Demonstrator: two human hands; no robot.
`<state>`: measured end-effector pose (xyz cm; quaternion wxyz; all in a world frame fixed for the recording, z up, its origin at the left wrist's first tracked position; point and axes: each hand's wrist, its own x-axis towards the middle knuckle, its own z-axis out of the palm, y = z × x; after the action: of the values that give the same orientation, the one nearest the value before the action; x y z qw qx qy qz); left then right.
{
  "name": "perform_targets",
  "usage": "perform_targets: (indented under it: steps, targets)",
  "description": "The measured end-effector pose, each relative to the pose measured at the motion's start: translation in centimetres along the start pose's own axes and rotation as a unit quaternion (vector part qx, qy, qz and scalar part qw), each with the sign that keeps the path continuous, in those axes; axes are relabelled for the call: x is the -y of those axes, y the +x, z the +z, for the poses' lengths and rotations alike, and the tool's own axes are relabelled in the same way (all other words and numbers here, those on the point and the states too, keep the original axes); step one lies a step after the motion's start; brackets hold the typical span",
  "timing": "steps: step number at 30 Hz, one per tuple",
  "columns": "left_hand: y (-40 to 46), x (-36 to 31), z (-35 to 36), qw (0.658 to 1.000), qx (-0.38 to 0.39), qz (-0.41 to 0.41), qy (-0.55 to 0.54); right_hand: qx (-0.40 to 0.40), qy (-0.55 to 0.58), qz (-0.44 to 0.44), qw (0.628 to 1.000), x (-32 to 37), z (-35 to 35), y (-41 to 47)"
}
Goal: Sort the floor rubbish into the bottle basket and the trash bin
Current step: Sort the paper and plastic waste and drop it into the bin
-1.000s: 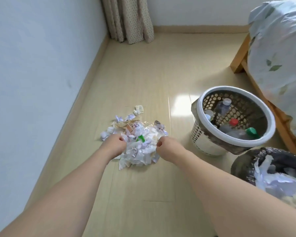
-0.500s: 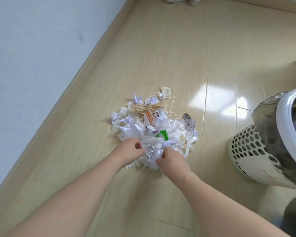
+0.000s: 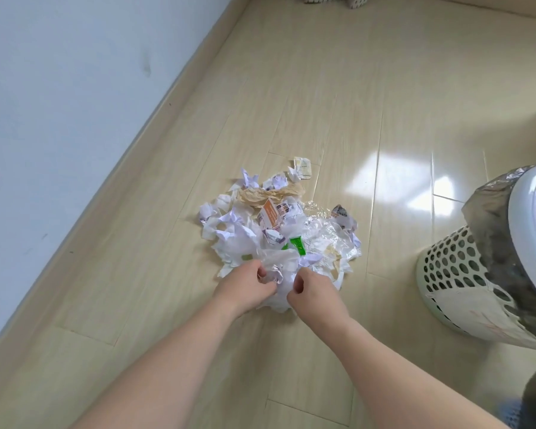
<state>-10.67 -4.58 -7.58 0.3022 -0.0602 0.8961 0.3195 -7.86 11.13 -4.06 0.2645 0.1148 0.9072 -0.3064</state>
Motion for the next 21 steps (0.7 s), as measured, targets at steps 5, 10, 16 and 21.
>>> perform_targets:
  steps: [5,10,16,21]
  targets:
    - [-0.3,-0.6,0.7,1.0,0.004,0.025,-0.006,-0.024,0.051,0.007,0.998,0.4,-0.2,-0.2]
    - [-0.3,-0.1,1.2,0.999,-0.013,0.033,-0.007,-0.044,0.068,0.021,0.996,0.2,-0.6,0.4]
    - [-0.3,0.8,0.6,0.997,-0.028,-0.015,-0.071,-0.097,0.064,0.02,0.993,0.0,-0.8,0.0]
    - [-0.9,0.4,-1.8,0.966,-0.052,-0.096,-0.234,-0.139,0.124,-0.027,0.982,1.6,-1.4,-1.3]
